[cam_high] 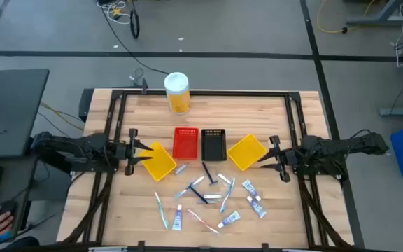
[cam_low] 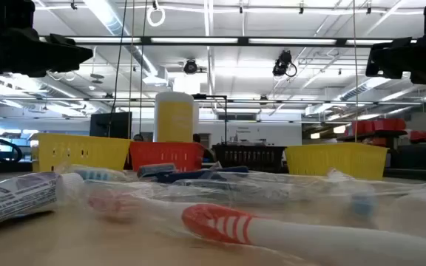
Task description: Pick & Place Travel size toiletries
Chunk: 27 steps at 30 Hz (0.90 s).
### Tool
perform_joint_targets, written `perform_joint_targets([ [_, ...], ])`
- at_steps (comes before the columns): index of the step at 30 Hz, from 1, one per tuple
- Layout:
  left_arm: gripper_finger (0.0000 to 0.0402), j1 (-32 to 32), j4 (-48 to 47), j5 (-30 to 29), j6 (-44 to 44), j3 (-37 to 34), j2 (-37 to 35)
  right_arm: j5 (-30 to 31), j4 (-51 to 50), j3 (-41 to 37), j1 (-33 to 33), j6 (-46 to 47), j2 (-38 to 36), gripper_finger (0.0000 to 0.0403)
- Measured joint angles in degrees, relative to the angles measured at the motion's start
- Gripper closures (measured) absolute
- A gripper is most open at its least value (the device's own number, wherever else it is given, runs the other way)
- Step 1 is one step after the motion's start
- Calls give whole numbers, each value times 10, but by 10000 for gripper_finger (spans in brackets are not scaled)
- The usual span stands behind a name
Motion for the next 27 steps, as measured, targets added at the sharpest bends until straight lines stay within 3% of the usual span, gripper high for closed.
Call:
perform_joint_targets([
  [7,256,0,1,0,-44,0,0,-5,0,0,0,15,0,291],
  [13,256,0,8,0,-152,0,0,-6,1,0,0,120,0,291],
  [20,256,0,11,-2,-205,0,0,-3,23,0,0,115,0,291],
  [23,256,0,32,-19,-231,0,0,26,67,0,0,118,0,291],
  [27,256,0,48,-47,-264,0,0,123,137,0,0,132,0,293],
])
